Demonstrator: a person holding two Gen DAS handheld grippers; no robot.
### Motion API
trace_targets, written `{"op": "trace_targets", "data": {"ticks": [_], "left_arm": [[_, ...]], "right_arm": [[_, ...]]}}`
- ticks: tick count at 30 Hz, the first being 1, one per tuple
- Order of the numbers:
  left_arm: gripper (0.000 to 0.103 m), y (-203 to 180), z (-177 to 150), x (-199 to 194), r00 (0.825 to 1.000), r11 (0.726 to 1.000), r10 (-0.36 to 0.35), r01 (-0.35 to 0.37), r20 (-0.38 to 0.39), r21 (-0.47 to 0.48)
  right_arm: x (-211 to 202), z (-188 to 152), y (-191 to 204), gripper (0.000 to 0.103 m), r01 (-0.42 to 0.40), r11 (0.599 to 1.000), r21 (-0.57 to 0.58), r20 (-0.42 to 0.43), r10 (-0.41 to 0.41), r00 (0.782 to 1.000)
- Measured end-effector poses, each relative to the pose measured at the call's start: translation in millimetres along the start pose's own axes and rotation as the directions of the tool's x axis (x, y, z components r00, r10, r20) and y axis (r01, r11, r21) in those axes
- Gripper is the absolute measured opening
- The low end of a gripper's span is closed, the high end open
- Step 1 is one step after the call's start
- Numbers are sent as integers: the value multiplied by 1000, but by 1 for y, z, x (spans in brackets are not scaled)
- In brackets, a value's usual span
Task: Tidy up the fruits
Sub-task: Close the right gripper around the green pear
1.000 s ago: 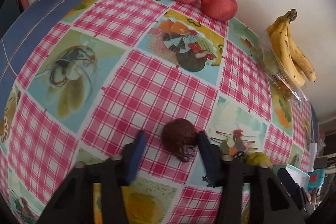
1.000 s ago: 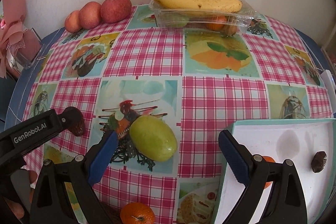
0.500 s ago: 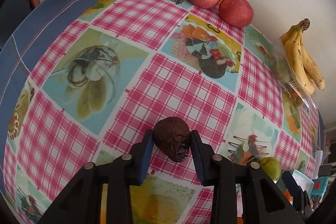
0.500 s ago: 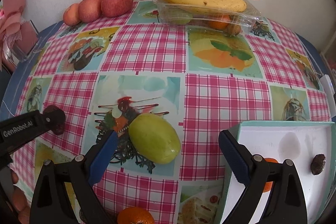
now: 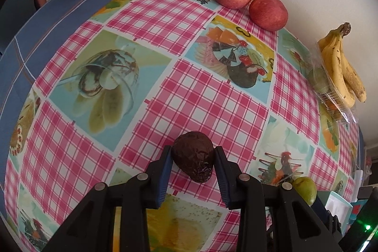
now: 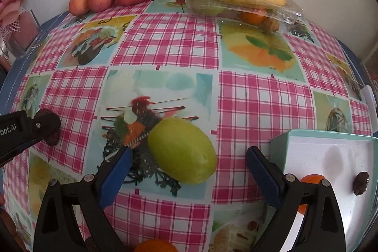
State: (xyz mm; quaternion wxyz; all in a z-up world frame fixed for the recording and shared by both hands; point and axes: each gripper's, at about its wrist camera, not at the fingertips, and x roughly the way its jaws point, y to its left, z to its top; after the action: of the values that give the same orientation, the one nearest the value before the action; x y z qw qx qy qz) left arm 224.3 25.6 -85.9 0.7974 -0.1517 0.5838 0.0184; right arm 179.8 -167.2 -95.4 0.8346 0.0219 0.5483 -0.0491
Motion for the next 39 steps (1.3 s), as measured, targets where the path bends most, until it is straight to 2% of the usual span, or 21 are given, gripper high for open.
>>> {"op": "trace_targets", "data": {"ticks": [4,10,15,24,26,27,29,31,33,39], "left_arm": [[38,0,0,0,1000,1000,2,-2,0,-3],[38,0,-1,-1,1000,1000,8,-8,-1,-8],[38,2,-1,-2,1000,1000,8,-8,0,-9],[38,0,-1,-1,1000,1000,9,-9,-2,-9],[38,0,-1,-2,1000,1000,7,-7,-2,-7],[38,-1,-1,-2,1000,1000,7,-7,-2,-7],[38,0,0,-2,1000,1000,6,-6,-2,-5],[38,-1,0,-3,1000,1000,5,-5,-1,-3],[38,-2,1,-4,1000,1000,2,-2,1,-1],[38,-7,4,-16,999,1000,-31,31,19,5]], "right_arm": [[2,-3,7,103,-26,999,-40,-3,26,1000],[1,-7,9,103,-30,999,-21,35,30,999],[0,-7,8,103,-58,996,-75,-17,57,998],[0,-8,9,103,-55,996,-64,-18,54,998],[1,-5,10,100,-49,997,-56,-13,48,999],[-1,-5,9,94,-45,998,-48,-7,44,999],[-5,-3,5,80,-41,998,-40,8,42,999],[-9,-1,2,57,-43,998,-37,15,44,999],[-11,1,-1,47,-58,998,-34,11,59,998],[-19,4,-1,46,-87,995,-39,24,88,996]]}}
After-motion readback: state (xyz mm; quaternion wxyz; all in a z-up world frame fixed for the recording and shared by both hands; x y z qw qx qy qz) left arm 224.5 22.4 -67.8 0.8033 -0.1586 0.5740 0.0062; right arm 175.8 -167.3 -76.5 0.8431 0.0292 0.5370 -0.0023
